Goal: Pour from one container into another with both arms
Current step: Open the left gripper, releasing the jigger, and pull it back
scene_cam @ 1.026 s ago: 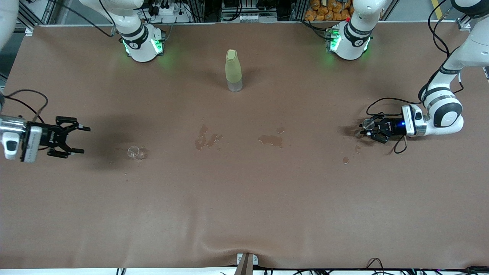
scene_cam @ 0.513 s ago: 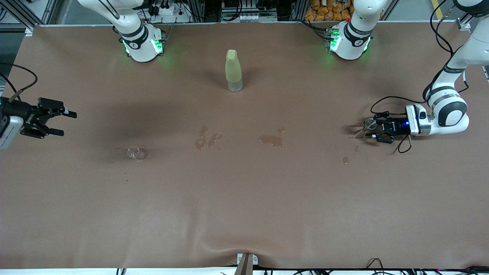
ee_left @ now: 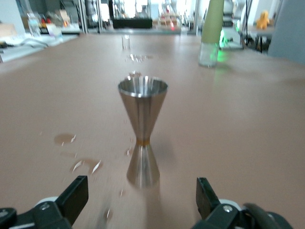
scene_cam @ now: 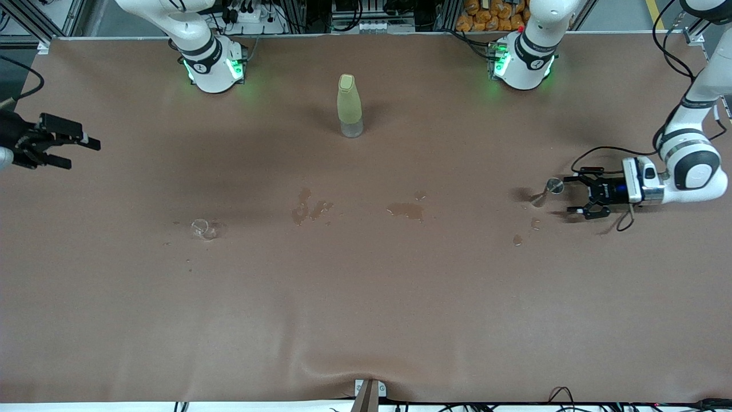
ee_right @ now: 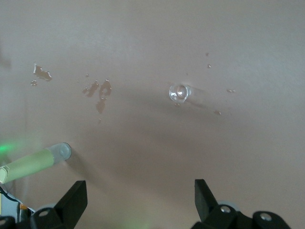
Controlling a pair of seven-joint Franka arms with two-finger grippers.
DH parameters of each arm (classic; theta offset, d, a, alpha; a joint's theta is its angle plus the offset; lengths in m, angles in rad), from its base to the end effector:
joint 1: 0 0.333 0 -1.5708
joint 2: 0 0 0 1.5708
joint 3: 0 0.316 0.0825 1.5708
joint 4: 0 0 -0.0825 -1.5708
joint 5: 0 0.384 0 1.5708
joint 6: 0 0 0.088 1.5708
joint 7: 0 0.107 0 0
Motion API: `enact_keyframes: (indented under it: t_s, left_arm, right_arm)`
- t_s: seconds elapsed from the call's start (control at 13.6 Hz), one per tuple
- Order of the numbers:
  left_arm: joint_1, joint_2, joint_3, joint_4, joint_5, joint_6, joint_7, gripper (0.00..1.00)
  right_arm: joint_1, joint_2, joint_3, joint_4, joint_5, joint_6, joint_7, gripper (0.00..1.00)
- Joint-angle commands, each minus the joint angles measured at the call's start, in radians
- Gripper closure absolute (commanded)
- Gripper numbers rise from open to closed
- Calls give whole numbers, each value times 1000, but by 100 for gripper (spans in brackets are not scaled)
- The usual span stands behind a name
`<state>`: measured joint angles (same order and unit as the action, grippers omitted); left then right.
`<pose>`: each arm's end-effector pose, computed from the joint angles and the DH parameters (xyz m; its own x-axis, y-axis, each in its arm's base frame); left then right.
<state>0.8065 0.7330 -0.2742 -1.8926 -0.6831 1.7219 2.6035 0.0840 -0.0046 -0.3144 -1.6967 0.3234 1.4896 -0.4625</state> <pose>0.4906 0.2161 0.1185 -0.0188 -0.3985 0.9170 -0.9965 0.0818 0.0151 0.5316 -0.0879 0.5681 0.9725 0.2302 -0.0351 0.2011 -0.9064 -0.3715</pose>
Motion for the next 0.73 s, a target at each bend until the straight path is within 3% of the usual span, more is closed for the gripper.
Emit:
enact_keyframes:
  t_s: [0.0,0.37,0.66]
  left_arm:
    - [2,-56,16,42,82,-47,-60,0]
    - [0,-159,27,78,195,-68,-124,0]
    - [-3,-297,24,99,264,-76,-213,0]
  right_arm:
    - [-19,-23,82,35,-82,-22,138,0]
    - [-110,-38,262,64,-177,-25,275,0]
    - [-112,-28,290,170,-265,-88,340,0]
